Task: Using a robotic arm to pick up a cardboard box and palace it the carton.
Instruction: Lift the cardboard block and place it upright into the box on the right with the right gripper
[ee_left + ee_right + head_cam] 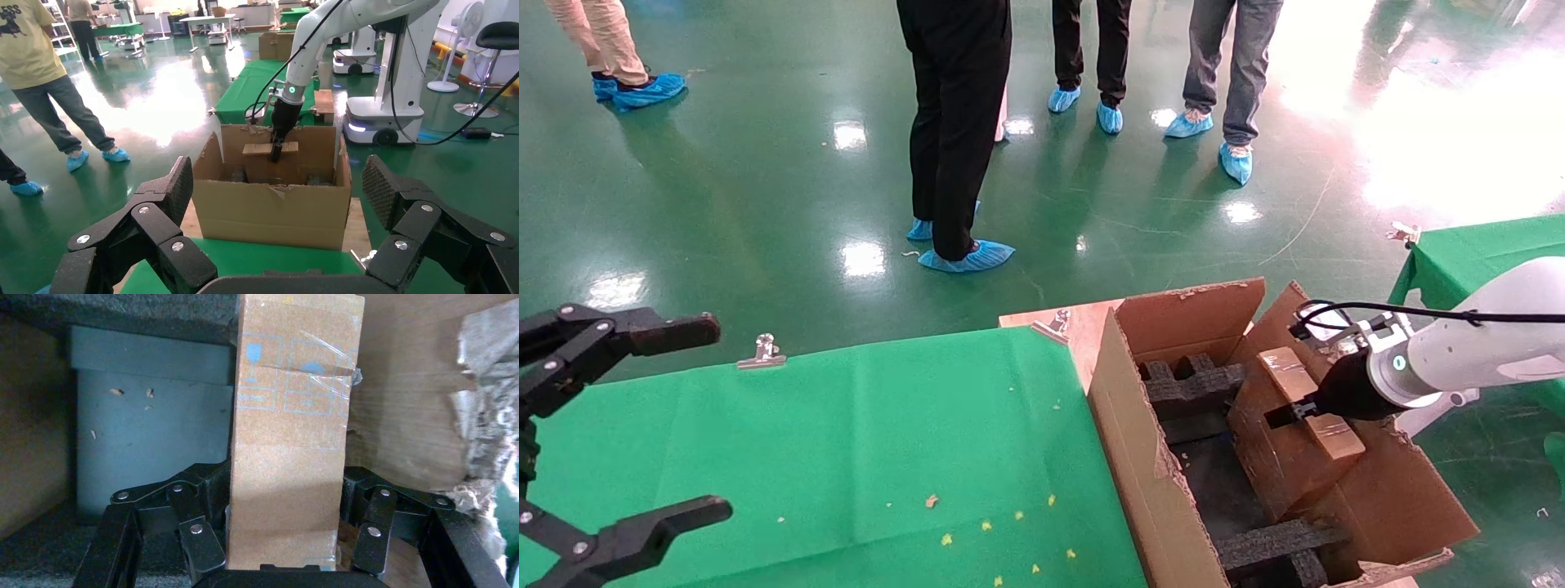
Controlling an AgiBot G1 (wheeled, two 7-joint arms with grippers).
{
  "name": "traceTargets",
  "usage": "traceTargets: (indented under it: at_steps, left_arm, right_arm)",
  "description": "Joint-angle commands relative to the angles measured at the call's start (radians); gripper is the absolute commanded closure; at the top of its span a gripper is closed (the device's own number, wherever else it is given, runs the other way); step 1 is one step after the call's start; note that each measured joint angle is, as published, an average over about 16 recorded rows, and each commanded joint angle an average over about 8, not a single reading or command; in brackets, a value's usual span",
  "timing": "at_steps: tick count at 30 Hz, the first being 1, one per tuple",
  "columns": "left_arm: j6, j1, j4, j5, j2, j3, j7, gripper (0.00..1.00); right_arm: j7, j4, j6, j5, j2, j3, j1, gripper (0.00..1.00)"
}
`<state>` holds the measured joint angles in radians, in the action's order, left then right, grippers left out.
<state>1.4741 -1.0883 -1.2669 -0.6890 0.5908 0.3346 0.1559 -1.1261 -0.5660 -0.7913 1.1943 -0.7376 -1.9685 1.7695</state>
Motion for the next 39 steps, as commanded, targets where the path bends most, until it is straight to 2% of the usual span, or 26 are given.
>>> traceTargets:
  at_steps: [1,12,13,14,20,21,22,39]
  left_arm:
    - [0.000,0.000,0.000,0.000,0.000,0.000,0.000,0.00]
    - [0.000,0.000,0.000,0.000,0.000,0.000,0.000,0.00]
    - [0.000,0.000,0.000,0.000,0.000,0.000,0.000,0.00]
    - [0.000,0.000,0.000,0.000,0.000,0.000,0.000,0.00]
    - [0.000,0.000,0.000,0.000,0.000,0.000,0.000,0.00]
    - [0.000,0.000,0.000,0.000,0.000,0.000,0.000,0.00]
    - [0.000,0.000,0.000,0.001,0.000,0.000,0.000,0.00]
    - [0.000,0.000,0.000,0.001,0.000,0.000,0.000,0.00]
  right_arm:
    - [0.025,0.028,-0.008,-0.014,-0.013,0.007,-0.014,1.00]
    - [0.097,0.125,-0.044,-0.058,-0.054,0.030,-0.054,1.00]
    - [0.102,0.131,-0.047,-0.061,-0.056,0.032,-0.056,0.98]
    - [0.105,0.135,-0.049,-0.063,-0.057,0.033,-0.057,0.88]
    - [0.128,0.155,-0.064,-0.082,-0.063,0.044,-0.065,0.13]
    - [0.130,0.156,-0.065,-0.084,-0.064,0.045,-0.066,0.03]
    - [0.133,0.159,-0.067,-0.087,-0.065,0.047,-0.067,0.00]
    - [0.123,0.149,-0.065,-0.079,-0.061,0.042,-0.062,0.00]
